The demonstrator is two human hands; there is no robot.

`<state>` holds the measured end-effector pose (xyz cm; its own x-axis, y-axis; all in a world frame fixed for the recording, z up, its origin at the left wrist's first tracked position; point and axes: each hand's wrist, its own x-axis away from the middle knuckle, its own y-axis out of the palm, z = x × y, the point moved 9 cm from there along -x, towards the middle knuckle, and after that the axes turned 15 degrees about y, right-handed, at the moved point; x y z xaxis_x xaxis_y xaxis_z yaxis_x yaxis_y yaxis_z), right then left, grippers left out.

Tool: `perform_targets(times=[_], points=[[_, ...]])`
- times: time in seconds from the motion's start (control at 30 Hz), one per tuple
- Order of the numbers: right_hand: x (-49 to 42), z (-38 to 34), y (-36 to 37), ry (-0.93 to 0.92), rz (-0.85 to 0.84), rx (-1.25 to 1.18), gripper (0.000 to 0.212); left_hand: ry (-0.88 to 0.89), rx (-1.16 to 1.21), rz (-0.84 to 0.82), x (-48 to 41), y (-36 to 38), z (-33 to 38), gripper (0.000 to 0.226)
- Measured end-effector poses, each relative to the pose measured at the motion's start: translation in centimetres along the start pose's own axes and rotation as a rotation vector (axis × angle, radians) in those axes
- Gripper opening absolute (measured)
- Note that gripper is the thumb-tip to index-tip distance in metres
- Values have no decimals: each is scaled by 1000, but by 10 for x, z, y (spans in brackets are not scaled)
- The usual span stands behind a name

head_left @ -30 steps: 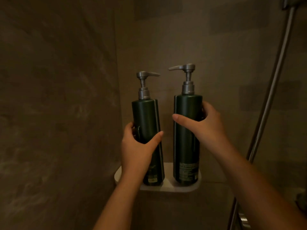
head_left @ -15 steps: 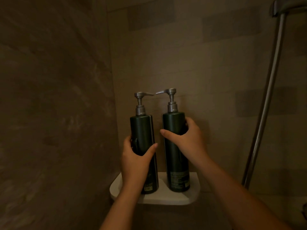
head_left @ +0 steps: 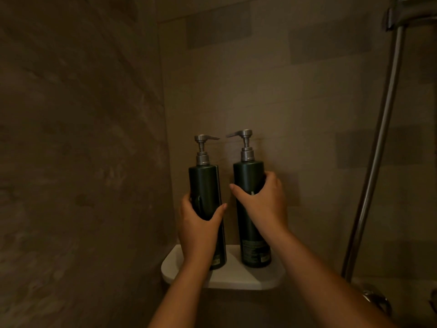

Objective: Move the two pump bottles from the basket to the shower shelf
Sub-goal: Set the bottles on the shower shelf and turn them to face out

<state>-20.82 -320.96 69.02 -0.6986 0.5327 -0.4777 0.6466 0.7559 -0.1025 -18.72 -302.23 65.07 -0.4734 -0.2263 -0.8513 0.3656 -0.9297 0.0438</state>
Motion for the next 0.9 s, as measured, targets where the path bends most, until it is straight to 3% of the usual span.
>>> perform_targets(times=[0.63,0.8,0.9], points=[[28,32,-7,24,-66,-4,78,-52,-15,-69,22,-8,-5,88],[26,46,-6,54,-78,1,77,-35,-55,-69,23,-12,-5,87],[24,51,-5,67,-100,-18,66,-33,-61,-81,24,-11,-7,84]])
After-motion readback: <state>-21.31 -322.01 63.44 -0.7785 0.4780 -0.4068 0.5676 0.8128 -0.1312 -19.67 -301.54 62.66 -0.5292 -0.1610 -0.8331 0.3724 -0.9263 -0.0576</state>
